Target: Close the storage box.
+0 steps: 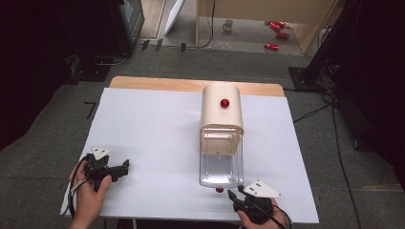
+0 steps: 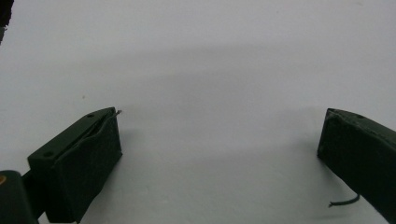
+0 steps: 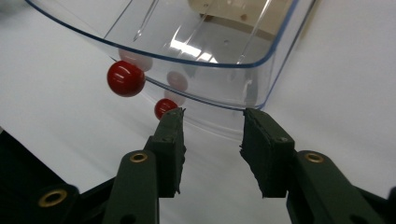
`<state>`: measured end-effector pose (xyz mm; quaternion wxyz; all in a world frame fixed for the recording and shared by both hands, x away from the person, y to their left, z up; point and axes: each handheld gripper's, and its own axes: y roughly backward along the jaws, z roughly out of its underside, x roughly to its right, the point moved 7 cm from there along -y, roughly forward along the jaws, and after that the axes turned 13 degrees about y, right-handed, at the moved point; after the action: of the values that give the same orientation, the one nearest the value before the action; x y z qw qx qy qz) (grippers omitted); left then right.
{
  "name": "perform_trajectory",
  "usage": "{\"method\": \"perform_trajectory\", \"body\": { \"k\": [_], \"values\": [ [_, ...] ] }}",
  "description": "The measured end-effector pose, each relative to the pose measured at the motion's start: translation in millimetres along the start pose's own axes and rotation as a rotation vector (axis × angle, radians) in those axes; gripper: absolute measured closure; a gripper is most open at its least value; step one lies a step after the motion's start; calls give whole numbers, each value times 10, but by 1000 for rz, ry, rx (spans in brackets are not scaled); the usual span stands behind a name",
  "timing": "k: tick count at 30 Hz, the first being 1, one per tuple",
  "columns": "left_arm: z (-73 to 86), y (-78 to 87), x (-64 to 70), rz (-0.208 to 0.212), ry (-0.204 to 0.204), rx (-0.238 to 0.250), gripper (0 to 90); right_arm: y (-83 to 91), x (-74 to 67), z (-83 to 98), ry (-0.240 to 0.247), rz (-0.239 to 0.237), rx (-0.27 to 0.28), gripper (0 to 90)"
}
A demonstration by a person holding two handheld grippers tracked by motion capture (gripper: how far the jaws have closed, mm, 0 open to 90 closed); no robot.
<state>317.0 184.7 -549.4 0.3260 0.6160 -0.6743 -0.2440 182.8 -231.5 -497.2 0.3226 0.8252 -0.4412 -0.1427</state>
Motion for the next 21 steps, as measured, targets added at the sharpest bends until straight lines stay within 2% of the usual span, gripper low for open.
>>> {"method": "perform_trajectory", "body": {
  "k": [7, 16, 21],
  "values": [
    [0, 0, 0, 0, 0, 0, 0, 13, -69, -37, 19, -21, 13, 646],
    [0, 0, 0, 0, 0, 0, 0, -8, -170, -85, 18, -39, 35, 673],
    [0, 0, 0, 0, 0, 0, 0, -39, -218, -99, 27, -35, 31, 677]
  ]
}}
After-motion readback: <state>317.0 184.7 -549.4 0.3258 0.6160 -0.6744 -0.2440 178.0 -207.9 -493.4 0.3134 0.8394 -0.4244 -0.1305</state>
